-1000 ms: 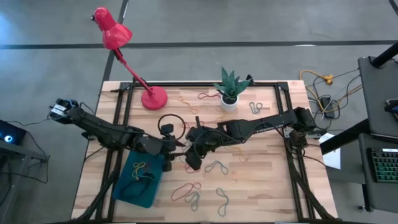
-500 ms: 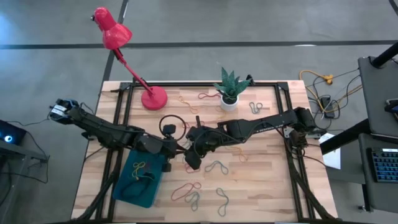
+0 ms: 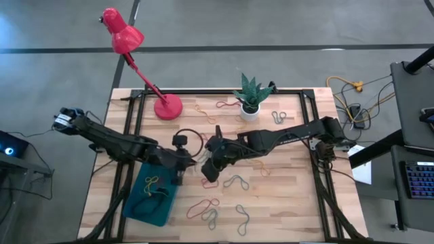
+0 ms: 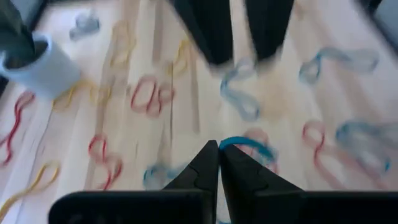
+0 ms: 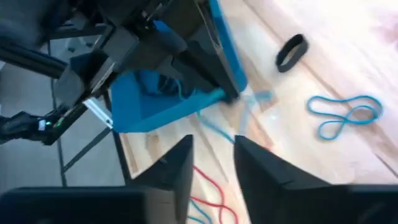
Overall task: Pick and place rubber bands into bin
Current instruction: Put the blue rubber band into the blue bin, then put the yellow rubber band into the blue bin
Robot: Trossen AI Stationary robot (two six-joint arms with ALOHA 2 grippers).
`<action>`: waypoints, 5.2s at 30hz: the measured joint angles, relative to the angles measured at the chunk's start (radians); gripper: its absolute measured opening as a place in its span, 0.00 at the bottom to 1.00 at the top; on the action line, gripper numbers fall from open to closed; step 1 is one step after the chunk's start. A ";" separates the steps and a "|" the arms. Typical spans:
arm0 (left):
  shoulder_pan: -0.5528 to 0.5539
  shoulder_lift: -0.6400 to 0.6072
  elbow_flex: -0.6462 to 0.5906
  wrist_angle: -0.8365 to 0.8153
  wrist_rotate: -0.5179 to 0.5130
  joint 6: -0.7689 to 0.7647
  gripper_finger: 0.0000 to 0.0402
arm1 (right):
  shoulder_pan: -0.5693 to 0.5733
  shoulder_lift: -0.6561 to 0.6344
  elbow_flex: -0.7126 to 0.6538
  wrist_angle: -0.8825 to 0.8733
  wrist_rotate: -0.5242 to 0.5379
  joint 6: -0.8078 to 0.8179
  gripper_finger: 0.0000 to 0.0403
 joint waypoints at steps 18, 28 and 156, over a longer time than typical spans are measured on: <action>-0.141 -0.259 0.170 -0.737 0.369 -0.494 0.00 | -0.001 -0.013 -0.013 -0.227 0.016 -0.046 0.50; -0.264 -0.244 0.158 -0.756 0.452 -0.709 0.00 | -0.018 -0.013 -0.029 -0.228 0.015 -0.102 0.50; -0.316 -0.158 0.070 -0.248 -0.333 -0.258 0.50 | -0.089 0.270 0.389 -0.013 -0.384 -0.278 0.02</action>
